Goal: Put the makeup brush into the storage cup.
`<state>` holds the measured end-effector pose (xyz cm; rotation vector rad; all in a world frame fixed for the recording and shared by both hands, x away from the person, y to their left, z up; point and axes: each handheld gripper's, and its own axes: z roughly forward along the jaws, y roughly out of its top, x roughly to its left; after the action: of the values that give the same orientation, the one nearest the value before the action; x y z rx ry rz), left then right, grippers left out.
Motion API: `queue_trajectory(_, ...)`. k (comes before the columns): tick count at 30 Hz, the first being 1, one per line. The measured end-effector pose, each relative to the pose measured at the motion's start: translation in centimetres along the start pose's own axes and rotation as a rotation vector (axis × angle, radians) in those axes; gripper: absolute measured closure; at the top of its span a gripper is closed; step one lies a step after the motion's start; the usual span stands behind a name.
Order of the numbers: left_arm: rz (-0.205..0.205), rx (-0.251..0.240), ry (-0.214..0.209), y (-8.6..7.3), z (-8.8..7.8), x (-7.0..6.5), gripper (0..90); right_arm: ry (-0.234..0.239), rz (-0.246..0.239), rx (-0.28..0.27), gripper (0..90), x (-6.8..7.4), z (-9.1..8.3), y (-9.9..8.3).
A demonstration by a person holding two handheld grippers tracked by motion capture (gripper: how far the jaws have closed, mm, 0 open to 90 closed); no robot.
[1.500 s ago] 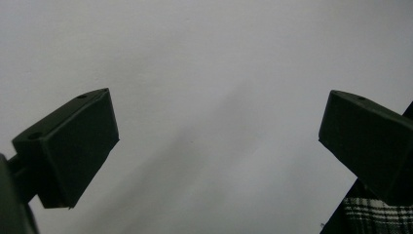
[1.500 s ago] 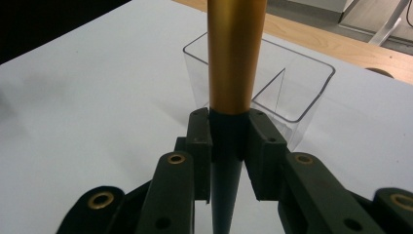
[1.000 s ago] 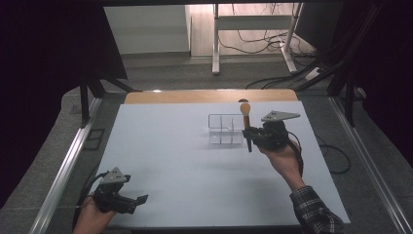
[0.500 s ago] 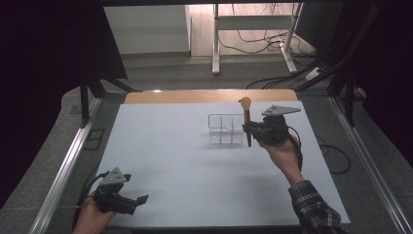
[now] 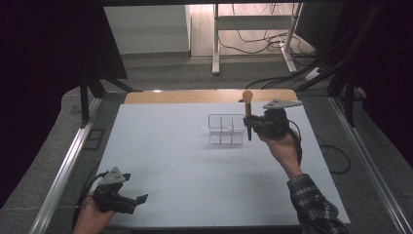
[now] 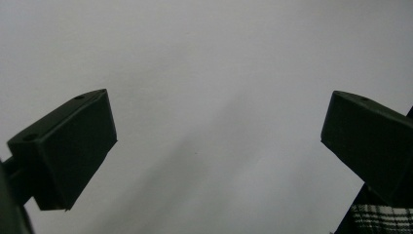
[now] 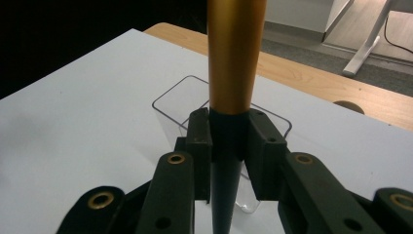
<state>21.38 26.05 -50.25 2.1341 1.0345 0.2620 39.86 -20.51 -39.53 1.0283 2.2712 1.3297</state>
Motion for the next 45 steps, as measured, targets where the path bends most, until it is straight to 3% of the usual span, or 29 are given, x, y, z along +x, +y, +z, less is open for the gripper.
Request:
queue_trajectory(13, -0.007, -0.005, -0.006, -0.1, 0.0, 0.2, 0.0, -0.023, 0.003, -0.013, 73.5, -0.7, 1.0, 1.0)
queue_trajectory(18, -0.029, -0.015, -0.024, 0.0, -0.1, 0.2, 0.0, -0.029, 0.010, -0.030, 73.5, -0.8, 1.5, 1.2)
queue_trajectory(36, -0.040, -0.019, -0.055, -0.1, 0.0, 0.3, 0.0, -0.058, 0.009, -0.052, 73.4, -1.4, 3.1, 2.5)
queue_trajectory(45, -0.040, -0.015, -0.052, -0.1, 0.0, 0.3, 0.0, -0.064, 0.003, -0.056, 73.4, -1.7, 3.5, 3.2)
